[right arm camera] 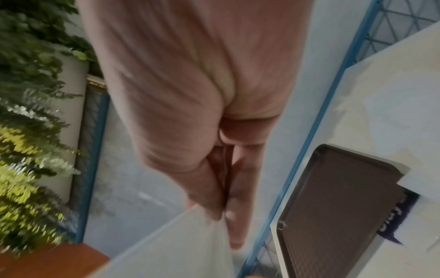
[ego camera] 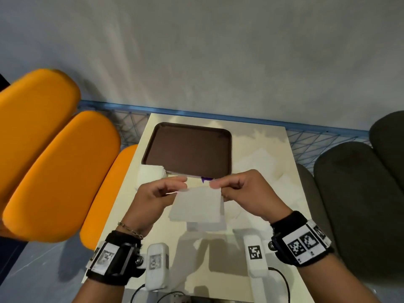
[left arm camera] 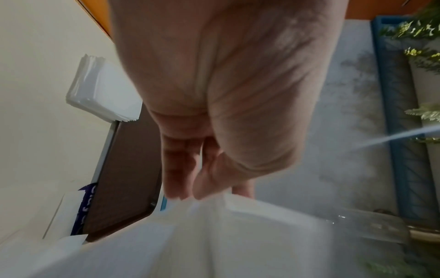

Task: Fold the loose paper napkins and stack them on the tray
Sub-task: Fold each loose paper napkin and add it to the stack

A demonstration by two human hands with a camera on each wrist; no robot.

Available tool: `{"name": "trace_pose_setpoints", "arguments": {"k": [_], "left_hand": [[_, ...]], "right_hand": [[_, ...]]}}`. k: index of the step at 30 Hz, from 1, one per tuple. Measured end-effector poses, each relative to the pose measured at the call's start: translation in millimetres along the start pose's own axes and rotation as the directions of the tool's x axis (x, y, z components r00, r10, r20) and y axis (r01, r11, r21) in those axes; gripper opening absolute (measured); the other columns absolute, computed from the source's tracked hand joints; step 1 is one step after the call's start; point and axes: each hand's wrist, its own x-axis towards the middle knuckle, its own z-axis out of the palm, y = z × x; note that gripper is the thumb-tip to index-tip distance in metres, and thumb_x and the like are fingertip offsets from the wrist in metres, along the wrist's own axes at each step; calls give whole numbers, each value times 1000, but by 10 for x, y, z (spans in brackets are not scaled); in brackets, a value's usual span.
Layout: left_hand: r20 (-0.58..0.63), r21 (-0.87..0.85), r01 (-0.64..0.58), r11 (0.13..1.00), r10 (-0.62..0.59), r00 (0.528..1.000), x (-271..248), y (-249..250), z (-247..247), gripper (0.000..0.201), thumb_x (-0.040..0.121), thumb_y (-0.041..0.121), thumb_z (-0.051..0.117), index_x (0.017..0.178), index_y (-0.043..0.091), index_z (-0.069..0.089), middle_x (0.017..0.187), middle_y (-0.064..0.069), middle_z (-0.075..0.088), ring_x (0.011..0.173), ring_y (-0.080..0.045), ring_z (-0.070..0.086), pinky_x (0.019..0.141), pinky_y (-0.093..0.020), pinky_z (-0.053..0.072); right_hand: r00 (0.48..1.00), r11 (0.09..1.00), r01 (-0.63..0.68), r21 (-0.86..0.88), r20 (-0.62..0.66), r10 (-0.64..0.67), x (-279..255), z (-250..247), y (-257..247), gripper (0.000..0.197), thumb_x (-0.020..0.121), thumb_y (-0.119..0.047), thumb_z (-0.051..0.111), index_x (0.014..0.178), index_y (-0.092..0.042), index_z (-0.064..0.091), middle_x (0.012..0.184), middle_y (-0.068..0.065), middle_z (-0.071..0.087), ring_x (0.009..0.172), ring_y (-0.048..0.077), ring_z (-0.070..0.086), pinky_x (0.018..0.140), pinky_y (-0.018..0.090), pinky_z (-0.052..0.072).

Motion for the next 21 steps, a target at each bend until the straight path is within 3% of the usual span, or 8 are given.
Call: {"name": "trace_pose_setpoints", "arguments": {"k": [3,5,8,10,12,14,16,21], "left_hand": [[-222,-36,-62,997,52,974,30,11,-125,44,90,-16,63,106,22,78,119,5,77,118,-22,69,94,-38,55],[-272,163,-213,963,252,929,4,108,-137,35,93,-2,71,107,30,74,119,8,74,118,-16,67,93,-39,56],[-5,520,-450,726,530,848,-103,265,-19,29,82,37,87,106,32,72,129,11,64,126,-11,58,96,-29,50],[138,611,-463,642,490,861,-142,245,101,46,72,64,86,104,35,70,139,14,56,134,-4,48,103,-25,41],[217,702,-456,546,446,868,-151,127,212,55,67,75,81,105,36,68,146,11,52,135,-8,45,104,-30,38],[225,770,-431,470,433,873,-147,-21,288,52,71,66,84,107,32,67,145,4,54,131,-16,49,100,-35,40],[172,791,-398,465,455,874,-146,-131,325,39,78,49,87,104,27,70,136,1,61,120,-21,58,93,-37,48],[40,788,-378,487,572,820,-139,-222,261,14,85,27,87,94,19,80,100,3,74,87,-15,68,68,-32,59]], "right_hand": [[993,999,2,-50,-119,-8,45,131,-50,31,93,3,70,99,-23,86,110,-11,81,81,16,79,82,33,66],[983,999,-22,-43,-183,14,82,221,-114,31,92,5,70,96,-20,86,113,-7,81,71,16,78,74,27,65],[967,995,-78,-65,-246,60,151,352,-198,28,92,4,66,98,-16,86,114,-5,79,63,10,76,65,16,59],[961,987,-102,-127,-268,65,184,418,-263,26,93,-2,67,101,-17,86,114,-8,78,62,7,75,68,17,59],[958,980,-117,-163,-278,68,203,463,-311,22,93,-7,69,102,-19,85,112,-8,78,61,6,75,77,24,63],[954,977,-135,-167,-288,82,214,493,-328,20,93,-9,70,102,-18,85,105,-6,80,61,6,75,81,28,64],[949,976,-153,-154,-298,102,215,510,-324,19,91,-9,70,100,-17,85,92,-5,81,61,6,75,80,27,64],[940,980,-184,-70,-303,155,153,476,-330,18,90,-4,70,93,-13,85,77,-3,79,61,8,76,62,12,55]]}}
